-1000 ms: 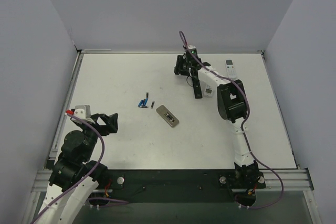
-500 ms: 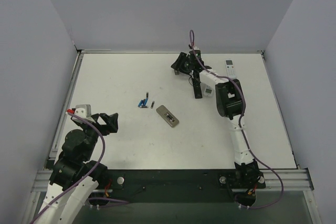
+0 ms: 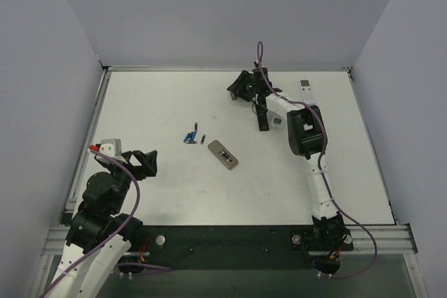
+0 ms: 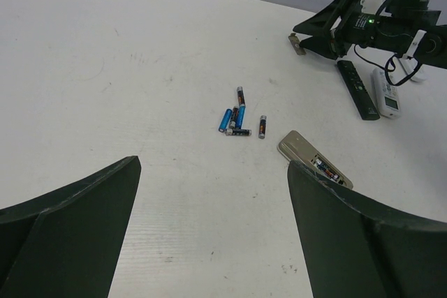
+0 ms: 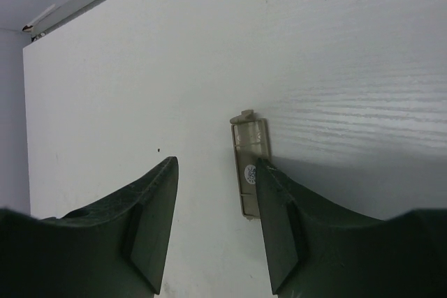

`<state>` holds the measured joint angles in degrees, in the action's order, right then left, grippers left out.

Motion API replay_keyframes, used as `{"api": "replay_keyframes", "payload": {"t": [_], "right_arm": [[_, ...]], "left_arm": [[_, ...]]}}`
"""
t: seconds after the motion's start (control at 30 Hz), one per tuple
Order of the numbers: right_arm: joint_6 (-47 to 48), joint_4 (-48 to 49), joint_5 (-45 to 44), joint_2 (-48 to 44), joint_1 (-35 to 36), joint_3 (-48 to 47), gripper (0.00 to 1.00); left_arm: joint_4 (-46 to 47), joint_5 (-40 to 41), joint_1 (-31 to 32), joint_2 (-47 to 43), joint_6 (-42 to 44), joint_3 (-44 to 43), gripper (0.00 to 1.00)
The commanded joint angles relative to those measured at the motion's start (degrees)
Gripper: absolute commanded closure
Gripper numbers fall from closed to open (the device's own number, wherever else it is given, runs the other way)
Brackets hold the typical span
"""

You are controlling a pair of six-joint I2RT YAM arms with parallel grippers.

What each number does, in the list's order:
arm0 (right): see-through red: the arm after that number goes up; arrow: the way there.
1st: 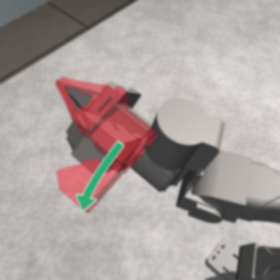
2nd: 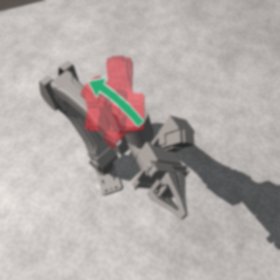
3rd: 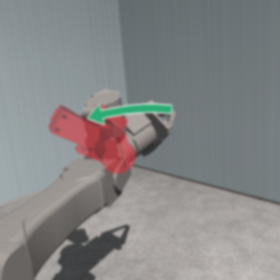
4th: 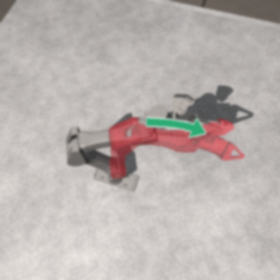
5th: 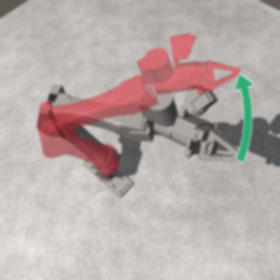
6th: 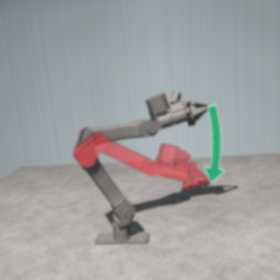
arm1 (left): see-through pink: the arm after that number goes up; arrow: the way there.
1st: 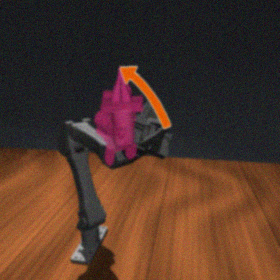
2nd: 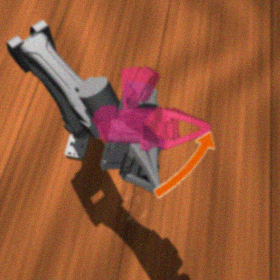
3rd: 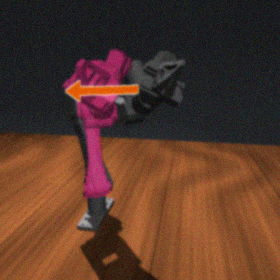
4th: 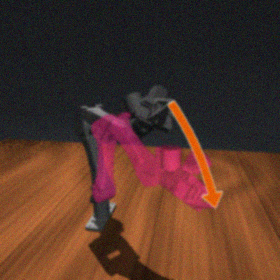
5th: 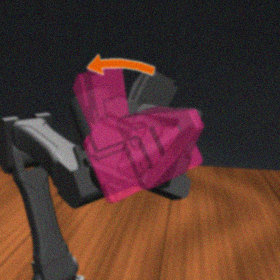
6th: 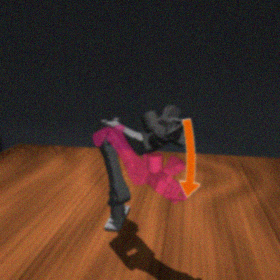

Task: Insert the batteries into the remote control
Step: Move the battery cover to the center of the board.

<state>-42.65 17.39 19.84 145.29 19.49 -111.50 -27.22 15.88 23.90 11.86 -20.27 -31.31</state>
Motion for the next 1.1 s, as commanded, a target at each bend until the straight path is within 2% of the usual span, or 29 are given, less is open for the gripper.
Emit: {"api": "replay_keyframes", "payload": {"t": [0.0,0.37,0.73,0.9,1.07], "right_arm": [[-1.12,-7.97,-0.94,-4.92,0.2,5.58,0.55],[3.62,-13.87,-0.85,-21.16,0.9,27.37,0.53],[10.66,-20.29,4.69,-41.92,3.71,57.59,0.51],[12.85,-25.72,2.23,-50.27,7.05,65.18,0.5],[16.19,-33.19,-2.25,-57.73,11.27,65.11,0.5]], "left_arm": [[2.09,-0.15,-0.17,-0.52,0.94,-0.51,0.03],[1.47,-0.32,-0.08,-1.93,0.67,-0.59,0.03],[1.74,-0.59,-0.08,-3.86,0.67,-0.33,0.03],[1.38,-0.5,-0.26,-4.56,0.32,-0.42,0.03],[2.08,-1.11,-0.17,-4.48,0.32,-0.07,0.03]]}}
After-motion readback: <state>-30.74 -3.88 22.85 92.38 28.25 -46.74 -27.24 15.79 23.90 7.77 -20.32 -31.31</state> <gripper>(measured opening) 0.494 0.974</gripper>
